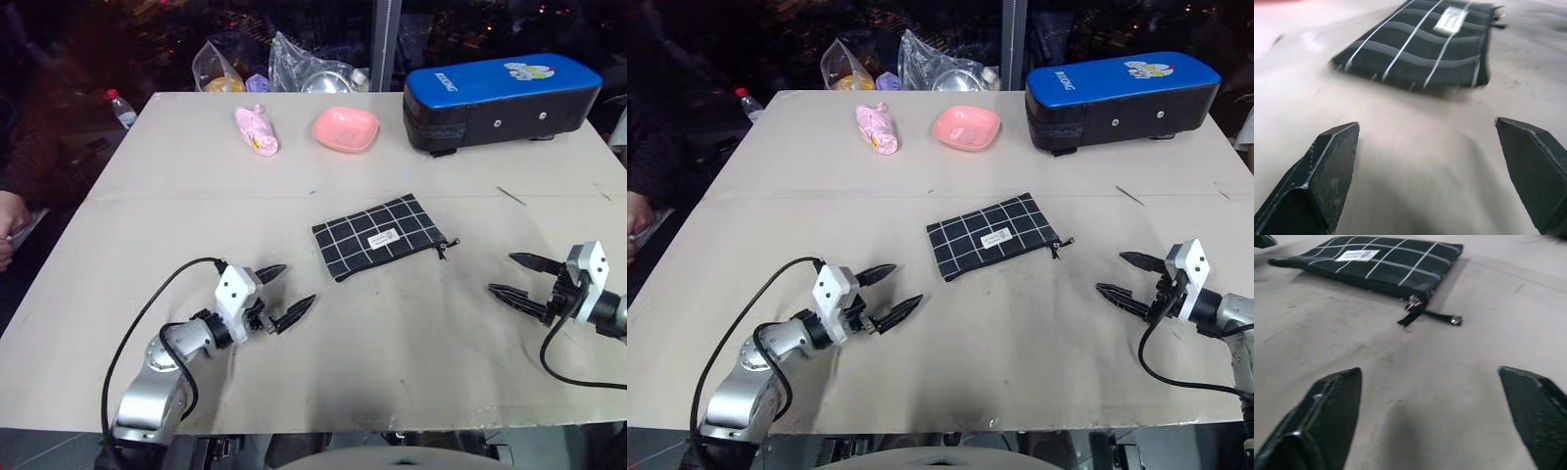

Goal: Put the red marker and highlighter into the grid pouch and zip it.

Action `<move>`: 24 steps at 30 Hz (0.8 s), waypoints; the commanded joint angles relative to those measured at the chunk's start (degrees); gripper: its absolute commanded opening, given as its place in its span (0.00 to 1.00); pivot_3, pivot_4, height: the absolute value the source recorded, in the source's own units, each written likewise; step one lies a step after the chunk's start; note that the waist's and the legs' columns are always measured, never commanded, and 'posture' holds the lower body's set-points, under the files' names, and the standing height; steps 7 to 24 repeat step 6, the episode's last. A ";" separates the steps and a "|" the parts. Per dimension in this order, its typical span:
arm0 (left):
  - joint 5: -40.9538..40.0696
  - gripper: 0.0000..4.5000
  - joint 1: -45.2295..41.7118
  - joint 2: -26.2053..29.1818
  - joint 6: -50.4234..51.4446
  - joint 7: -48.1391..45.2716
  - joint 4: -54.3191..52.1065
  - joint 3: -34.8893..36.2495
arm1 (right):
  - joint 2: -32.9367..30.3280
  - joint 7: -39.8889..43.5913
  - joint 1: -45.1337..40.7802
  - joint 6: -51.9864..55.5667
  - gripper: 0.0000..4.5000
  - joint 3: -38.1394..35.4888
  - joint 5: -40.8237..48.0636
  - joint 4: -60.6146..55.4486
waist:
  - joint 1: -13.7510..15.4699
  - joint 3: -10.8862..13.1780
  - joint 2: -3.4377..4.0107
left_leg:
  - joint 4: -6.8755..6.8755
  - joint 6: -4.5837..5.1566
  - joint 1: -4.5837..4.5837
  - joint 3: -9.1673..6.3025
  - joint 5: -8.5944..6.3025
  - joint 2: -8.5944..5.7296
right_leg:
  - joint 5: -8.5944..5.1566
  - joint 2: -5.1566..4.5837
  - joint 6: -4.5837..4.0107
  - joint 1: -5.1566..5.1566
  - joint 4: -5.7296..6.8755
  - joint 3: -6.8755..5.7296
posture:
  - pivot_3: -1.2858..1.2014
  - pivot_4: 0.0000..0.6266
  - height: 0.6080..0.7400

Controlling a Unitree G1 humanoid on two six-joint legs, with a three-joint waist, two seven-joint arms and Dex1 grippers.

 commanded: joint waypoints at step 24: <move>1.97 1.00 5.06 -1.49 1.49 4.02 -7.21 0.77 | 0.34 4.83 -4.46 -7.05 0.98 -0.37 -1.40 8.06 | 0.00 0.00 0.00 | -0.04 -0.01 0.04 0.05 0.00 0.01 | -0.01 -0.10 -0.02 0.00 -0.01 0.05 | 0.52 0.24 0.89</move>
